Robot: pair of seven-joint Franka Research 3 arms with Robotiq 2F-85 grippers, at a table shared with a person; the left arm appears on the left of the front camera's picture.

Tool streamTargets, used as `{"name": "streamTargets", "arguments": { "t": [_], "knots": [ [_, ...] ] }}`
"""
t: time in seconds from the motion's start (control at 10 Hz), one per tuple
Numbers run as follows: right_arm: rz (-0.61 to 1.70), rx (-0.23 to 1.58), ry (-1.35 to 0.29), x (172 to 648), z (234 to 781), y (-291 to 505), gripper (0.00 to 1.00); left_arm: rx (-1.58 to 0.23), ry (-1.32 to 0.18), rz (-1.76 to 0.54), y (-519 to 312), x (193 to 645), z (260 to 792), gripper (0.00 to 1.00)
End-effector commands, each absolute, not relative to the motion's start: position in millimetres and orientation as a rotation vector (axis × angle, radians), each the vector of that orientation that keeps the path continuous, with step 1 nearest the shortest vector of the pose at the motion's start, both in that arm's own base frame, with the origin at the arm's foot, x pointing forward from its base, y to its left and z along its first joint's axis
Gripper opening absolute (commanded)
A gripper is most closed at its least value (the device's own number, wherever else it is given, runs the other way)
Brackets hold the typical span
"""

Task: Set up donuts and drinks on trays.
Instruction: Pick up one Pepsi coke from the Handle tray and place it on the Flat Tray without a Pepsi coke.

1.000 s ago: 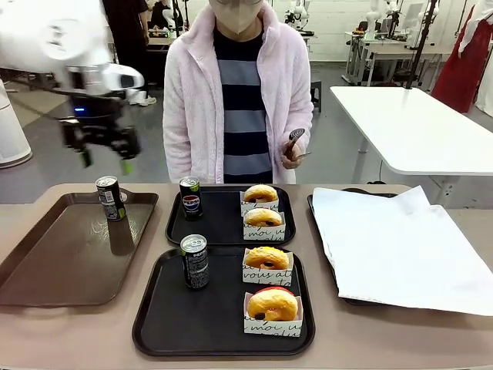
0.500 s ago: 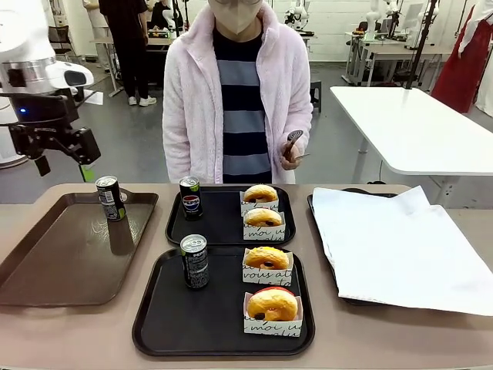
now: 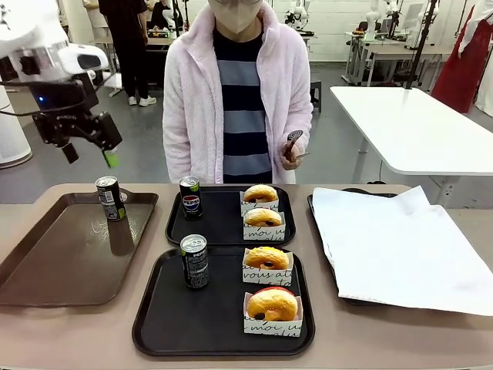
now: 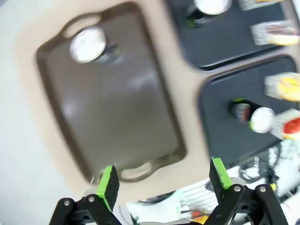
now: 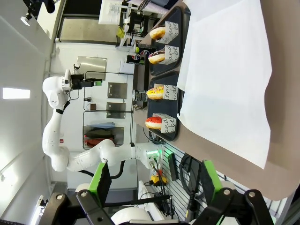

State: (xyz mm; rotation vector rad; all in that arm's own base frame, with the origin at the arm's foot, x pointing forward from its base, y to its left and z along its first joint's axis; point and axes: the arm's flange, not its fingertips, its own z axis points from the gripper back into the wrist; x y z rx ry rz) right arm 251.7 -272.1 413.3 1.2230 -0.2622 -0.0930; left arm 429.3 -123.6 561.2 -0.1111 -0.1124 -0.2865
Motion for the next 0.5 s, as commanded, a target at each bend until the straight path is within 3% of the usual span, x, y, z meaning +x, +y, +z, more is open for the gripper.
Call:
{"name": "streamTargets", "arguments": {
  "t": [0.0,0.4],
  "knots": [
    [-0.084,1.235,-0.277,252,413,-273,1.0,-0.42,-0.091,-0.386,-70,446,548,1.0],
    [-0.084,1.235,-0.277,252,413,-273,1.0,-0.964,-0.129,-0.35,44,449,493,1.0]
  ]
}}
